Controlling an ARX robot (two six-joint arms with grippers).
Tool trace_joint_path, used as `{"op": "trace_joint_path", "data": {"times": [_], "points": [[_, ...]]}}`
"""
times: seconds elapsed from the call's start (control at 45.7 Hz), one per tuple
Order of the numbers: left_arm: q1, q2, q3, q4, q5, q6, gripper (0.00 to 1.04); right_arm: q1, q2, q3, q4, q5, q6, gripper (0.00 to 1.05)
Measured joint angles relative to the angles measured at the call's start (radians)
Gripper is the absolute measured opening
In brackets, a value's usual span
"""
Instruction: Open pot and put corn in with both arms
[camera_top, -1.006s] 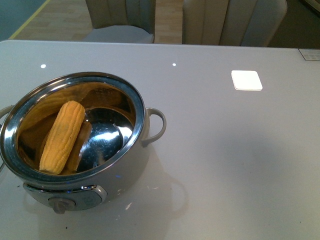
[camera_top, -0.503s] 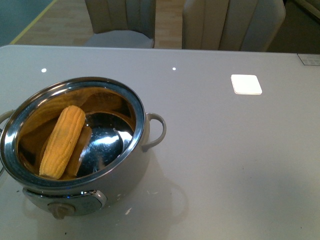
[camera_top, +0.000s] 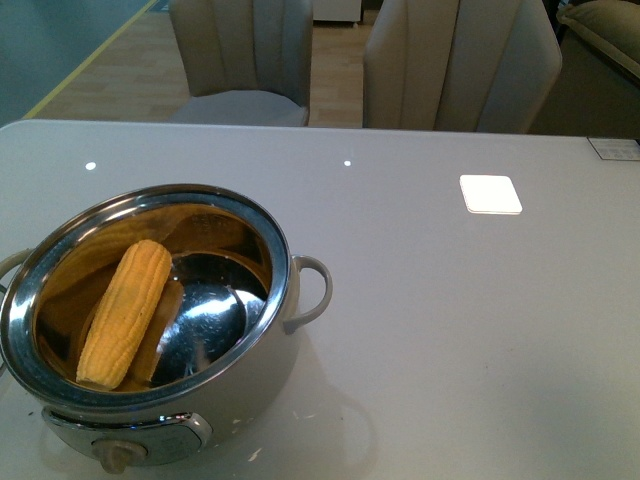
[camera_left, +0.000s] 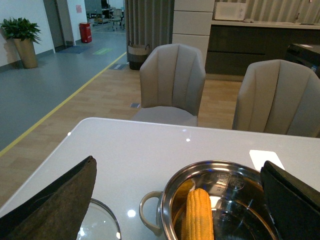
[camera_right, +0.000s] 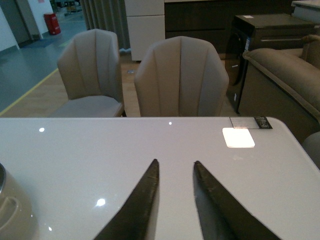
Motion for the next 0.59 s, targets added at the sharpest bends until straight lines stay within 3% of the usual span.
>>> {"op": "trace_joint_path", "data": {"times": [0.044, 0.525, 0.59], "points": [[0.0, 0.0, 0.0, 0.0, 0.0, 0.0, 0.98, 0.0, -0.014, -0.006, -0.007, 0.0, -0.003, 0.02], [0.0, 0.0, 0.0, 0.0, 0.0, 0.0, 0.98, -0.001, -0.142, -0.04, -0.076, -0.001, -0.01, 0.02], [0.0, 0.0, 0.0, 0.0, 0.0, 0.0, 0.98, -0.001, -0.232, -0.04, -0.198, -0.003, -0.01, 0.02]]}}
